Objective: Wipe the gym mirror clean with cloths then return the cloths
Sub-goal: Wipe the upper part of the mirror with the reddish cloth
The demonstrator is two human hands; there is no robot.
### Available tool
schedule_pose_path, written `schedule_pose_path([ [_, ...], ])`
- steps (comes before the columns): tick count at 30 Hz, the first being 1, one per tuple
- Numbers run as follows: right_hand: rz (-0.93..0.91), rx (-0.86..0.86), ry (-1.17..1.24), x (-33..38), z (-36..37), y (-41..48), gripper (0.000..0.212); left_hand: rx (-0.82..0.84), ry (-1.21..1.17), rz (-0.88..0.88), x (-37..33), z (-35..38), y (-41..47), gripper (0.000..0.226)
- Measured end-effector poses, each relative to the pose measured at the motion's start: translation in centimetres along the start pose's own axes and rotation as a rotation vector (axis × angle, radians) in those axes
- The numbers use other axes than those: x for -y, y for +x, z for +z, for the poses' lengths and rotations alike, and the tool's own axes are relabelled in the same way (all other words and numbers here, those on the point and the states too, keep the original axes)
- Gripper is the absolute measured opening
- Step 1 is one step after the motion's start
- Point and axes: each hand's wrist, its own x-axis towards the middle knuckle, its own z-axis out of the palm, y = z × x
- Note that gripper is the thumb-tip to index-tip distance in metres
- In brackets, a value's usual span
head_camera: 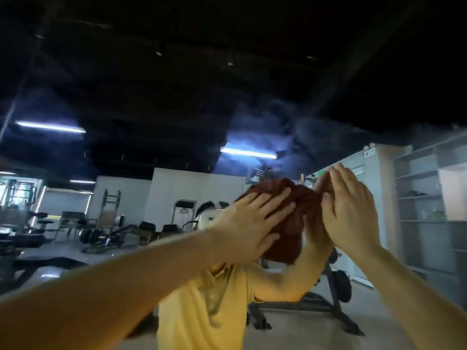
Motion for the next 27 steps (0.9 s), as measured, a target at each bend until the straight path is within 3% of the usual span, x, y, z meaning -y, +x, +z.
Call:
schedule_pose_path([
  [2,-0.056,0.004,-0.007,-1.6,0.6,-0.3,0.067,0.065,0.049,0.084,3.7,-1.0,0.7,0.075],
  [3,-0.082,-0.002,-0.009,-2.1,1.1,-0.5,0.066,0.076,0.067,0.033,6.0,-1.7,1.6,0.076],
  [7,-0.095,-0.075,0.026,-2.6,2.9,-0.7,0.062,-0.072,0.062,-0.497,12.4,-5.1,8.1,0.07],
  [10,-0.098,-0.123,0.087,-2.7,3.4,-0.4,0.058,-0.191,0.016,-0.74,8.7,-4.6,12.2,0.068],
  [11,-0.106,-0.154,0.127,-2.9,3.3,-0.2,0.055,-0.175,0.039,-0.678,6.1,-3.7,12.3,0.069],
  [14,-0.167,-0.224,0.226,-4.5,2.4,1.5,0.049,-0.048,0.088,-0.201,-0.1,-0.6,8.6,0.07],
  [16,-0.223,-0.24,0.226,-6.0,2.0,2.8,0.047,0.019,0.124,0.064,1.4,-1.0,7.0,0.067],
  [18,-0.242,-0.254,0.183,-6.9,2.1,3.3,0.044,0.054,0.14,0.11,5.4,-2.3,8.1,0.066],
  [21,-0.26,-0.288,0.177,-7.0,3.0,3.2,0.046,-0.035,0.106,-0.282,10.1,-4.7,13.5,0.068],
  [24,-0.244,-0.309,0.237,-7.4,3.7,3.2,0.044,-0.142,0.048,-0.659,10.4,-5.5,19.1,0.065],
  [27,-0.054,-0.338,0.31,-8.2,3.4,3.4,0.047,-0.191,0.046,-0.685,6.7,-4.6,20.8,0.066],
])
